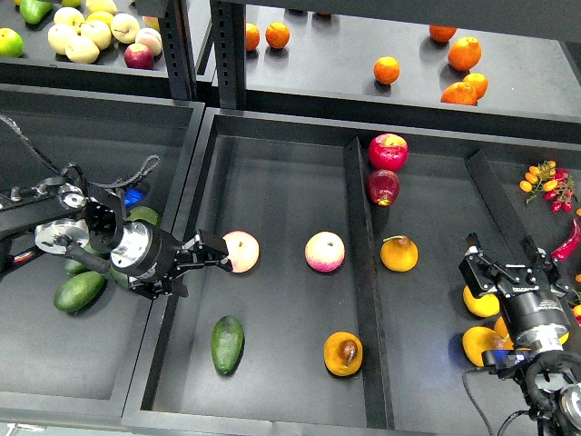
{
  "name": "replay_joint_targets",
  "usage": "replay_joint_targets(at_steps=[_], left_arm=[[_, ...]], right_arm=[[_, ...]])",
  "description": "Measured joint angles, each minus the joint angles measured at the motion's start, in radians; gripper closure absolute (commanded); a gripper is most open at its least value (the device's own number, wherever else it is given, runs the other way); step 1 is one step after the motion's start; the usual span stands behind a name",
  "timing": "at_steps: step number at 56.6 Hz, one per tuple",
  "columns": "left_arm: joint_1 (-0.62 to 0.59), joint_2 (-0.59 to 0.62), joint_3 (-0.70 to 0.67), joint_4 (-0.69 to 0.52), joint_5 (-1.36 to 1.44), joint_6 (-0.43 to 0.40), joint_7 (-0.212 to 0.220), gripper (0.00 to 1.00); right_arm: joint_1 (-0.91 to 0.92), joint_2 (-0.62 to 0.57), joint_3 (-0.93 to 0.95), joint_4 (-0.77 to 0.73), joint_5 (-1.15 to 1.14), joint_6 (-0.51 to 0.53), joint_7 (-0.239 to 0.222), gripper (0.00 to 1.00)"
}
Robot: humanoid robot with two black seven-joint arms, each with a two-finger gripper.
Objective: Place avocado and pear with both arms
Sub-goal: 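Reach the left gripper over the dark green avocado, then lower the left gripper around the avocado and close it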
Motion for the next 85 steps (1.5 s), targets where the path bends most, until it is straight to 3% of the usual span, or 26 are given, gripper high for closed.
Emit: replay_joint_targets(at_steps=[24, 53, 85], left_arm=[[0.002, -0.08, 0.137, 0.017, 0.023, 0.0, 0.0, 0.01], [-0.001, -0.191, 0.186, 0.069, 0.064, 0.0, 0.0, 0.01], [-0.102, -0.335, 0.336, 0.186, 0.065, 0.0, 0.0, 0.01]], right_arm=[[0.068, 0.0, 0.011, -0.018, -0.003, -0.051, 0.0, 0.0], [0.073, 0.0, 0.013, -0.013, -0.001, -0.051, 0.0, 0.0], [0.073, 0.0, 0.013, -0.011, 0.002, -0.052, -0.002, 0.0]])
